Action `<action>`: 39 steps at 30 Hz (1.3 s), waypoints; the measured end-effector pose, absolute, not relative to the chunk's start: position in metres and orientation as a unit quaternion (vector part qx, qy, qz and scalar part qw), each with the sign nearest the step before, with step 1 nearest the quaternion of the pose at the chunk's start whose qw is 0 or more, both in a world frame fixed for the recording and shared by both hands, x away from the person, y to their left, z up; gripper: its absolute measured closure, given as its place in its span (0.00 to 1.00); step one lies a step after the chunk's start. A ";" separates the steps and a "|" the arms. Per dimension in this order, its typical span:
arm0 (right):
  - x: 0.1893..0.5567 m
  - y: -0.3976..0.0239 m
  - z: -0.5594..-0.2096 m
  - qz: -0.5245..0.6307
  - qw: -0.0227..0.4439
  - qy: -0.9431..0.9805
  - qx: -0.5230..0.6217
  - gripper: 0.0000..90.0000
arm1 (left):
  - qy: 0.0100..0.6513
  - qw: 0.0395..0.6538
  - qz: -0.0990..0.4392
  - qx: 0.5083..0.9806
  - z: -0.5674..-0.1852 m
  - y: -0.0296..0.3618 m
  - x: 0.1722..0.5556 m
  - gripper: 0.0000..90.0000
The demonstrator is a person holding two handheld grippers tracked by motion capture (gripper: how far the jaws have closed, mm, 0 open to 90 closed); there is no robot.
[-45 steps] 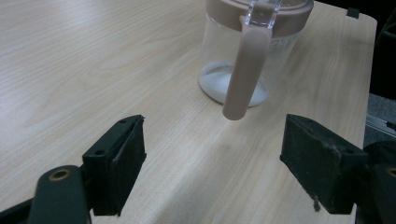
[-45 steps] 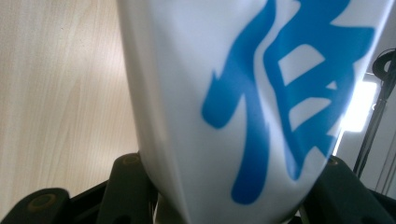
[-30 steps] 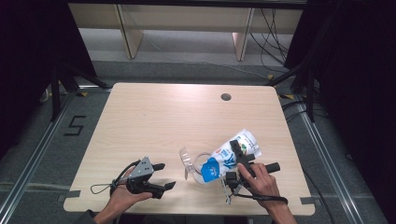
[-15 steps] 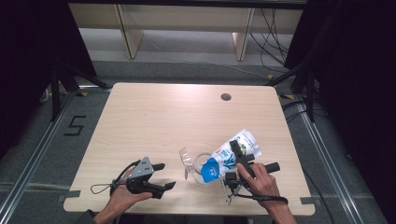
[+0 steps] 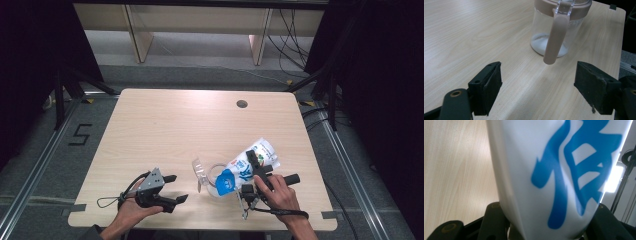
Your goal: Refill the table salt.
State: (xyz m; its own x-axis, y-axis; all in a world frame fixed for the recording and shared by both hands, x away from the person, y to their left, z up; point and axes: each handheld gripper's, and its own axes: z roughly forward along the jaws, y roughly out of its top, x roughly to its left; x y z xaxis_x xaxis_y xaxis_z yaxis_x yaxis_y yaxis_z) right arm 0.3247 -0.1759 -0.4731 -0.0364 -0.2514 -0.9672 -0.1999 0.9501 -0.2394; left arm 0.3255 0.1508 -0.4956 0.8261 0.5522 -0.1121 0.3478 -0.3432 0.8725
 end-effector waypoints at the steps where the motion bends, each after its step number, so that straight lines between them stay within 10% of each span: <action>1: 0.325 -0.175 -0.471 -0.023 0.679 0.715 -0.167 0.62 | 0.270 0.501 0.105 0.815 -0.495 0.151 0.326 0.23; 39: 0.321 -0.174 -0.472 -0.026 0.663 0.734 -0.142 0.66 | 0.268 0.500 0.106 0.817 -0.495 0.152 0.327 0.24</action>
State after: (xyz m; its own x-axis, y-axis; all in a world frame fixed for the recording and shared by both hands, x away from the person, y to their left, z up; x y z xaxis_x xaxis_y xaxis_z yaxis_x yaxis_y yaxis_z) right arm 0.3214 -0.1743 -0.4724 -0.0801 -0.2439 -0.9665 -0.1737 0.9582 -0.2275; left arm 0.3266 0.1517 -0.4951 0.8335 0.5442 -0.0956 0.3324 -0.3558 0.8735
